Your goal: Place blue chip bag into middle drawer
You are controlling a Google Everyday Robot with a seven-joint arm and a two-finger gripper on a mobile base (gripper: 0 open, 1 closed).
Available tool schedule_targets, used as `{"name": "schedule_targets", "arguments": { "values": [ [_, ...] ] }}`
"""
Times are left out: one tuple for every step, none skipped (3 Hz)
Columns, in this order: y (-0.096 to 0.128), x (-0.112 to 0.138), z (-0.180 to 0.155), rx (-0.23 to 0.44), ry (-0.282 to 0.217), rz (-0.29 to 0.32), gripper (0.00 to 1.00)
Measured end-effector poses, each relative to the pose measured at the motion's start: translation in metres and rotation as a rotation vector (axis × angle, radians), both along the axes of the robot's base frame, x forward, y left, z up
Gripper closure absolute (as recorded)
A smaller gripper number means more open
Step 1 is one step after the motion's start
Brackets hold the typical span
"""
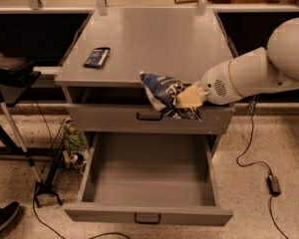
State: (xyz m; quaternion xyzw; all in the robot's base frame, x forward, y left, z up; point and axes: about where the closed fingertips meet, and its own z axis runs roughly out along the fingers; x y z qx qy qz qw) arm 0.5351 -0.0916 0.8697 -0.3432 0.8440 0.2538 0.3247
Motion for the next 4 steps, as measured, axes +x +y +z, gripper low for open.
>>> {"name": "schedule_targets", "arguments": {
  "values": [
    [0.031, 0.022, -0.045, -0.015, 0.085, 0.143, 1.00],
    [0.086, 0.056, -0.090, 0.002, 0.232, 0.241, 1.00],
    [0.134, 0.077, -0.114, 0.012, 0.319, 0.326, 1.00],
    [0.150, 0.082, -0.120, 0.016, 0.349, 0.355, 1.00]
  ]
}}
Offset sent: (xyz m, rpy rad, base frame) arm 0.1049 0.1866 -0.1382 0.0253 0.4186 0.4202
